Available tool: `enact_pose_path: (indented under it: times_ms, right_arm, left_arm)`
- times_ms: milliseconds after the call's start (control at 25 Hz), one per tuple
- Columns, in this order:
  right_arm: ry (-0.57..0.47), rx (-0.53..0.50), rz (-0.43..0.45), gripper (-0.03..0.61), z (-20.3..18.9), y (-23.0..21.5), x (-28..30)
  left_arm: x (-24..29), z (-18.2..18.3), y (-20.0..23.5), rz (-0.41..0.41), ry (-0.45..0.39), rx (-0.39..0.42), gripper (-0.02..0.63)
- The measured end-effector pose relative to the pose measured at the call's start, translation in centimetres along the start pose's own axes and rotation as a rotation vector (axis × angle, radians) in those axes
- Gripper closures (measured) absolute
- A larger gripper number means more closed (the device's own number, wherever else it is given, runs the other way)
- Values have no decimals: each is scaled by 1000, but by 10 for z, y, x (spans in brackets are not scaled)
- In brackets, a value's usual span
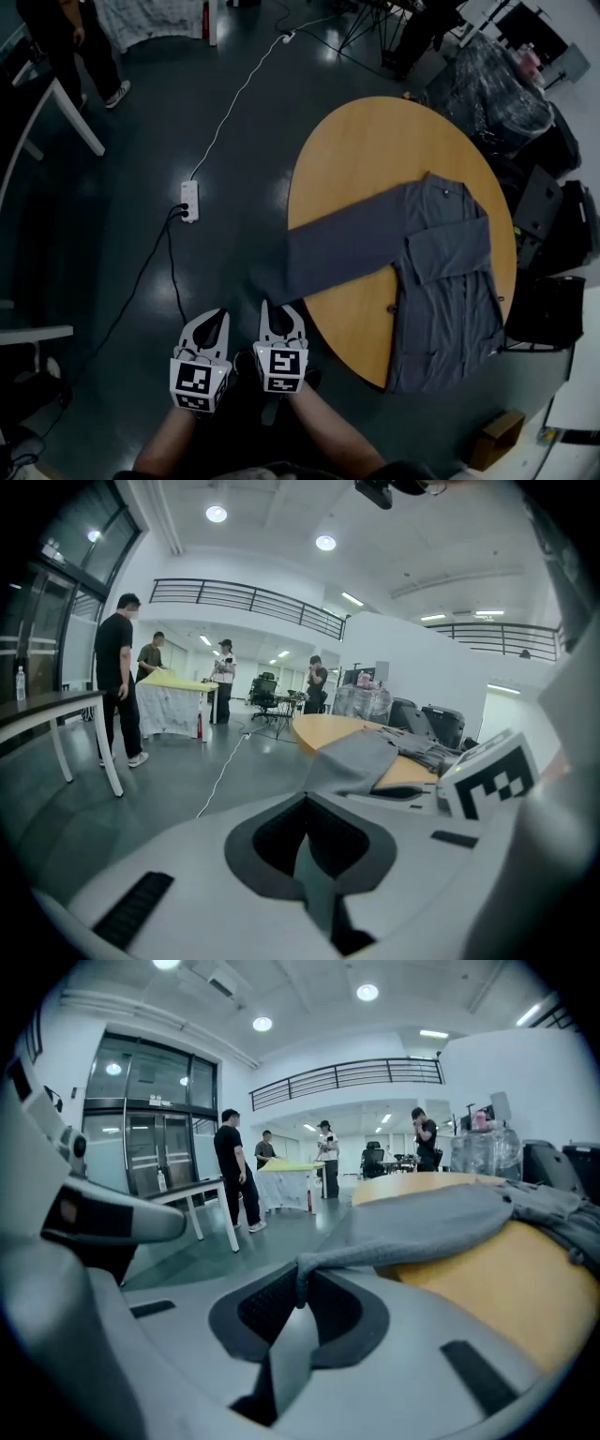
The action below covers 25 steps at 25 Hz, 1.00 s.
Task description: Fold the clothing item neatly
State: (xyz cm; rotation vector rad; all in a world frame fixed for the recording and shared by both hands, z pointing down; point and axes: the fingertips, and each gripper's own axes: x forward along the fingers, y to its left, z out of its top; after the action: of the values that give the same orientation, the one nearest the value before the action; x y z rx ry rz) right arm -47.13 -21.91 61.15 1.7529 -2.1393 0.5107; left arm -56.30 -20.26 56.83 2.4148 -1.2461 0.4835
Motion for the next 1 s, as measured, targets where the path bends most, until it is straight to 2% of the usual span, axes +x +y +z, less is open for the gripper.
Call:
enact_pose_path:
  times_ms: [280, 520, 760, 1000]
  right_arm:
    - [-115, 25, 10, 557, 88, -23, -30]
    - [-202, 8, -3, 557, 137, -73, -61]
    - [-284, 72, -14, 557, 159, -156, -100]
    - [-296, 104, -7, 557, 165, -252, -141]
  left_arm:
    - [2, 63, -9, 3, -89, 23, 606]
    - [13, 89, -45, -27, -117, 53, 606]
    - [28, 106, -106, 5, -139, 94, 606]
    - [44, 119, -189, 67, -132, 91, 606]
